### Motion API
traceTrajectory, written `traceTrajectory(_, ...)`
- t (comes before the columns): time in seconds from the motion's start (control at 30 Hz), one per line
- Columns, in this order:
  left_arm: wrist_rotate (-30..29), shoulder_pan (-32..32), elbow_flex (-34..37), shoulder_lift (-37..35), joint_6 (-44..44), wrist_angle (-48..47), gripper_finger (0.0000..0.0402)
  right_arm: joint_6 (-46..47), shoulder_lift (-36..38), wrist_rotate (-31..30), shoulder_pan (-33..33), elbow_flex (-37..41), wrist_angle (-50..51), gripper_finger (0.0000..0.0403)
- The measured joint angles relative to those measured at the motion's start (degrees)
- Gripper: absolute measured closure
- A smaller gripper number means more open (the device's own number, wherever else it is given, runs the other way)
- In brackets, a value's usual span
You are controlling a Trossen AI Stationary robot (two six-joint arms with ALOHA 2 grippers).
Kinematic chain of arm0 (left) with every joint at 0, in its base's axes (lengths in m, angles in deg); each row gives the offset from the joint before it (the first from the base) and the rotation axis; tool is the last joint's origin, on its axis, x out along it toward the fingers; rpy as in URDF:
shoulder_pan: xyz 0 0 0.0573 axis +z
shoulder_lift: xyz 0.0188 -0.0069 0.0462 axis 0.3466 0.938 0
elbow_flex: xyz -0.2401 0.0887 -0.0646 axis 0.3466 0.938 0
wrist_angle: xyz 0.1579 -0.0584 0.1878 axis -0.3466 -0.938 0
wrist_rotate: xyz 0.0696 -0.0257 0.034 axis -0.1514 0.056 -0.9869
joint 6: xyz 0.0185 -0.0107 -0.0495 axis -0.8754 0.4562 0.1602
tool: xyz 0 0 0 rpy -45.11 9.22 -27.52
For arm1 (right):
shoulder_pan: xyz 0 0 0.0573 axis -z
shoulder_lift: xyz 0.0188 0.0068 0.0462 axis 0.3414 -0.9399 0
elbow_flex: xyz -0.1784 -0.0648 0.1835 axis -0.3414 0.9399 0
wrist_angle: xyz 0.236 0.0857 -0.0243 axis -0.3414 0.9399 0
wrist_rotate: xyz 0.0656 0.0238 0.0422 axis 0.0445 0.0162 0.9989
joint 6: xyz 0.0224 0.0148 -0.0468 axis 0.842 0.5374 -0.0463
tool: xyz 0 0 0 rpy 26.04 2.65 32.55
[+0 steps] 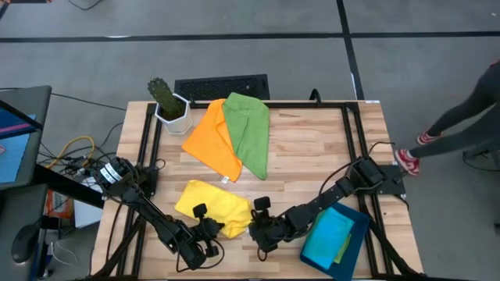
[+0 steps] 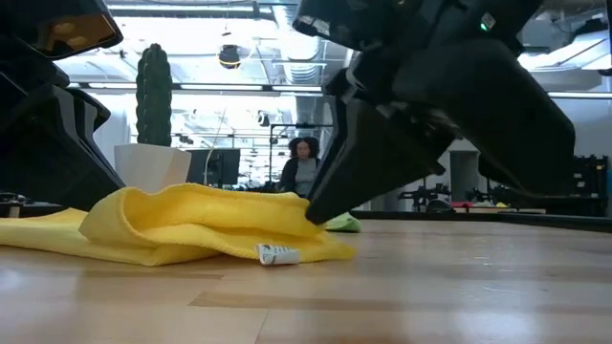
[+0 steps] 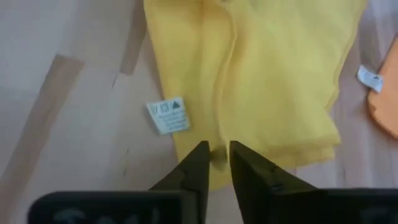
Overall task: Fold microfiber towels
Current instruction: Fold the yellow microfiber towel
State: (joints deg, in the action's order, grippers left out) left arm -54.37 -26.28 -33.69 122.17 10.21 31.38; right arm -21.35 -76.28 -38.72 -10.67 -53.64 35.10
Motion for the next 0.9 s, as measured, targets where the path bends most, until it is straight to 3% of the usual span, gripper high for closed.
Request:
traceTrajectory(0.4, -0.04, 0.00, 0.00, 0.02, 0.02, 0.20, 0.0401, -0.66, 0.00, -0.20, -0.76, 0.04, 3.22, 0.0389)
traceTrajectory(0.9, 0.02, 0.00, 0.00, 0.01, 0.02, 0.17, 0.0401, -1.53, 0.00, 0.55, -1.50, 0.04, 5.05, 0.0287)
